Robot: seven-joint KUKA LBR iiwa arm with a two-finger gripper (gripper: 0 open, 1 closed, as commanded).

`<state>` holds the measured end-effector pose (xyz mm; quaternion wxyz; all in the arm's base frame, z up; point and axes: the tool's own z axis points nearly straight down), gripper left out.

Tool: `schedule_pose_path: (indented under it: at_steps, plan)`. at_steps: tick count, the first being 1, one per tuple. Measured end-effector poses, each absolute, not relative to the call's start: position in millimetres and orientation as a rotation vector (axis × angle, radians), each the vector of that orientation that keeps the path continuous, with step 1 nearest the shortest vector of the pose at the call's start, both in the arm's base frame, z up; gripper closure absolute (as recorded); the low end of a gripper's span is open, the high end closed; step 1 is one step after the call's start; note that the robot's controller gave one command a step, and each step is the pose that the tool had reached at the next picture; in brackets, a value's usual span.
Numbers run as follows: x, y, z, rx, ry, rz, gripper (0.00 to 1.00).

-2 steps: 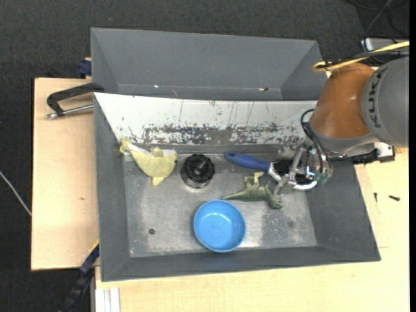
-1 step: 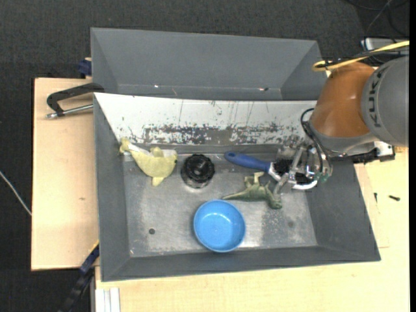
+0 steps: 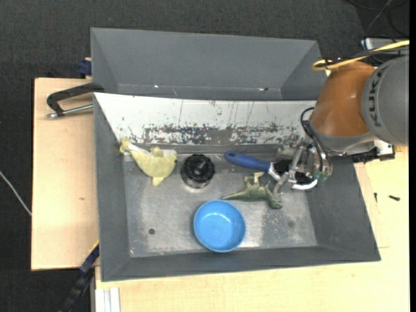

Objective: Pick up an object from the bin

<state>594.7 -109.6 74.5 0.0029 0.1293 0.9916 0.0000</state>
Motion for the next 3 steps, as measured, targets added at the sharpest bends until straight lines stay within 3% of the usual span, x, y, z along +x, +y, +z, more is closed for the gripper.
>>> schedule_pose_path:
  at_steps: [1, 2, 3]
  plan:
    - [596.1, -109.3, 75.6, 0.405, 3.109, 0.0, 0.0]
    - [596.3, -108.9, 76.5, 0.403, 3.112, 0.0, 1.0]
    - [598.7, -108.8, 147.0, 0.402, 3.104, 0.001, 1.0]
